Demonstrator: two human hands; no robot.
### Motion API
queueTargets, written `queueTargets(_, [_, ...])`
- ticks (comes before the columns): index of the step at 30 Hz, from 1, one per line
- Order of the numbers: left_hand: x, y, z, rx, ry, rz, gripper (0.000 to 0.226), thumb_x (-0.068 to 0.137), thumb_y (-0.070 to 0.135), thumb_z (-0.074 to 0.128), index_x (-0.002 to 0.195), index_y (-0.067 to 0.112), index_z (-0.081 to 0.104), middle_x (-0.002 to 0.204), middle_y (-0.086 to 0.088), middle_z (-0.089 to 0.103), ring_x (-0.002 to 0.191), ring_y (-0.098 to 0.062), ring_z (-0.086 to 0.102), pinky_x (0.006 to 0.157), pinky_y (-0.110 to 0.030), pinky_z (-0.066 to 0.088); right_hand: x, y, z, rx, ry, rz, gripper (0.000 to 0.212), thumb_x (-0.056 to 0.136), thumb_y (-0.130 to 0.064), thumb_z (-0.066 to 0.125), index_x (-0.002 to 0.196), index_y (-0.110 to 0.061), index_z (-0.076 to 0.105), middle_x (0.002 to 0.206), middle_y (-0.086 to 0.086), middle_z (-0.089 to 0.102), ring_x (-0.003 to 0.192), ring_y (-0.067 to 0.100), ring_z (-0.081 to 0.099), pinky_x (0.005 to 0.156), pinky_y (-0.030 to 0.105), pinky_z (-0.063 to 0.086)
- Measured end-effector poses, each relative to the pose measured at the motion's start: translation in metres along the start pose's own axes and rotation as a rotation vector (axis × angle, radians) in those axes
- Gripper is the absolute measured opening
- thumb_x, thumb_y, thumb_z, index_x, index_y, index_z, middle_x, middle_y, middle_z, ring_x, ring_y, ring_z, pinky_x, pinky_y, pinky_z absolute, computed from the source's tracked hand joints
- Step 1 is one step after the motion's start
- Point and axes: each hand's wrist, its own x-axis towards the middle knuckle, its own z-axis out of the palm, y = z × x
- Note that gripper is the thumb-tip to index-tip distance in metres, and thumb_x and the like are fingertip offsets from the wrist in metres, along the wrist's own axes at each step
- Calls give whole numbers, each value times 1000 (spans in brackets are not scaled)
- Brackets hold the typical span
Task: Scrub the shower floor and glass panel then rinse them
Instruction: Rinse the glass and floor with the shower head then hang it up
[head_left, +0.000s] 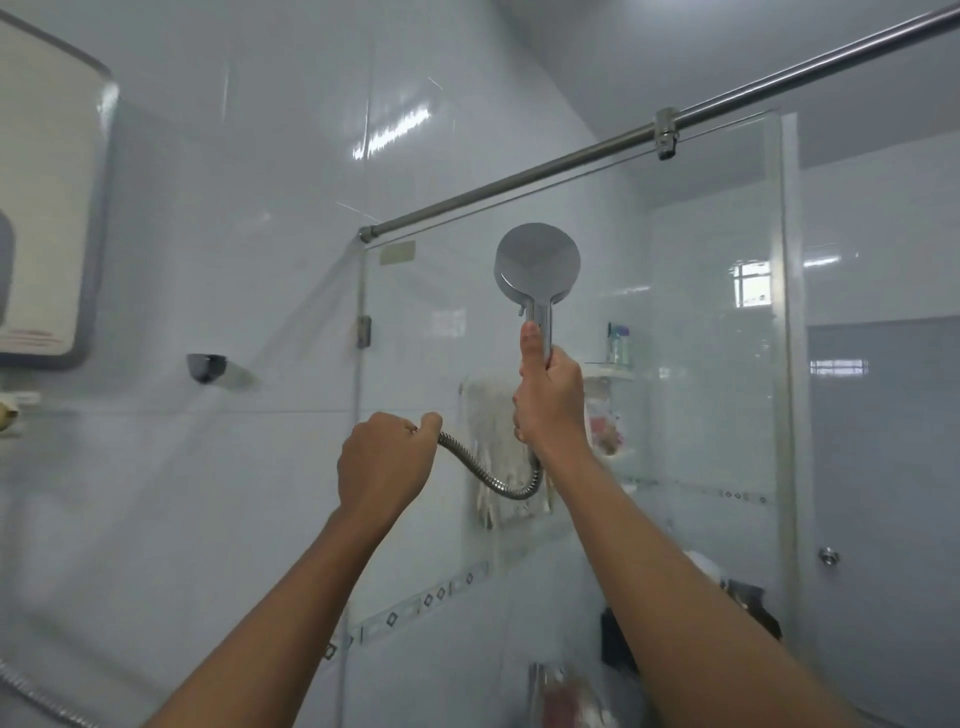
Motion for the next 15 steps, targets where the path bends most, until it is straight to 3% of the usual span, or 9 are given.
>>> queueTargets(6, [32, -30, -7, -20, 8, 4, 50, 89, 40, 53, 51, 13, 36, 48, -1, 36, 47, -22, 36, 50, -31, 33, 18, 8, 45, -9, 6, 4, 83, 63, -102, 34, 72, -20, 43, 62, 3, 44, 57, 23, 42, 56, 40, 40])
queueTargets(15, [65, -68, -15, -40, 9, 16, 56, 97, 44, 49, 53, 13, 33, 49, -1, 34, 47, -21, 35, 49, -30, 29, 46, 22, 104, -35, 25, -2, 67, 80, -88, 37, 69, -21, 38, 61, -2, 41, 57, 22, 42, 55, 39, 41])
